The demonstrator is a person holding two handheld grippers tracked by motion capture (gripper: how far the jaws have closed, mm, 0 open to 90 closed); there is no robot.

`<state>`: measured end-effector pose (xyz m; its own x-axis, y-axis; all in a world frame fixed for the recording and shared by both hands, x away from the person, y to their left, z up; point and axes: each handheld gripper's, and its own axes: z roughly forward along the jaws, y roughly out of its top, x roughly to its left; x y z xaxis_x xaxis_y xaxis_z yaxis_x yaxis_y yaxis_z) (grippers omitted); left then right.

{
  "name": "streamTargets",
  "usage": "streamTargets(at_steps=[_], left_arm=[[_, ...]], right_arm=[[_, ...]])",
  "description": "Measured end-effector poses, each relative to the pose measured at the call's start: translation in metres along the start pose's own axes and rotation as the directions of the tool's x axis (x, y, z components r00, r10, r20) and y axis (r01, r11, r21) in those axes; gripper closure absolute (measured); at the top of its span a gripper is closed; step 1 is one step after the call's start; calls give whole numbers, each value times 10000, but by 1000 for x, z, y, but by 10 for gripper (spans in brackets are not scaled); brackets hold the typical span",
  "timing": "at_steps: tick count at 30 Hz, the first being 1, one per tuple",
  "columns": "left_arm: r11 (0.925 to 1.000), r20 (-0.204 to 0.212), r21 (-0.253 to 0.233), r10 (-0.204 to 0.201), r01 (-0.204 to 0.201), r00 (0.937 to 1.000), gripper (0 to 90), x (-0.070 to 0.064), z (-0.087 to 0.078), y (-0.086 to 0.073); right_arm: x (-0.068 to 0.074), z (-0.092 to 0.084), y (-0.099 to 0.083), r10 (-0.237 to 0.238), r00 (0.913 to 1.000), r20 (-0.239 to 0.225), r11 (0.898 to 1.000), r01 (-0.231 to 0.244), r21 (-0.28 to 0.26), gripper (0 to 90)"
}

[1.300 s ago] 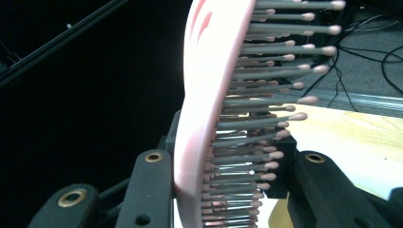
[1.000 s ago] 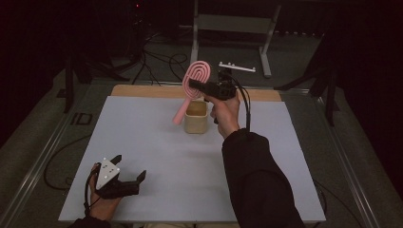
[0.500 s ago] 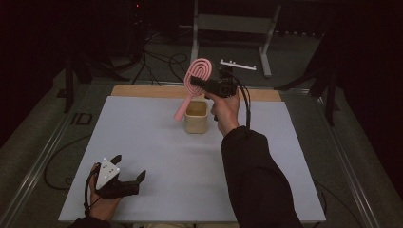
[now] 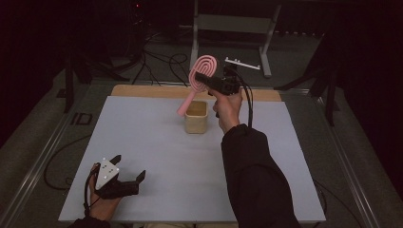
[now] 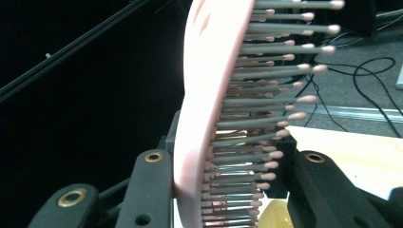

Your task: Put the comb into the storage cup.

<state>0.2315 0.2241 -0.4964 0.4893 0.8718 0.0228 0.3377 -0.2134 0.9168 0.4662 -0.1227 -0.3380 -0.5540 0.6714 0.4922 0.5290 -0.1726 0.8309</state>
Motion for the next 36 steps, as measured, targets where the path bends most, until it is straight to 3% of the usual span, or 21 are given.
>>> streamTargets(at_steps=[19, 36], left_arm=[[10000, 2, -7, -12, 12, 10000, 0, 0, 0, 0], [10000, 14, 10, -2, 2, 10000, 0, -1, 0, 0]], right_arm=[[-6, -2, 1, -311, 9981, 527, 9995, 312, -13, 639], [-12, -1, -1, -593, 9959, 686, 9982, 599, -56, 639]])
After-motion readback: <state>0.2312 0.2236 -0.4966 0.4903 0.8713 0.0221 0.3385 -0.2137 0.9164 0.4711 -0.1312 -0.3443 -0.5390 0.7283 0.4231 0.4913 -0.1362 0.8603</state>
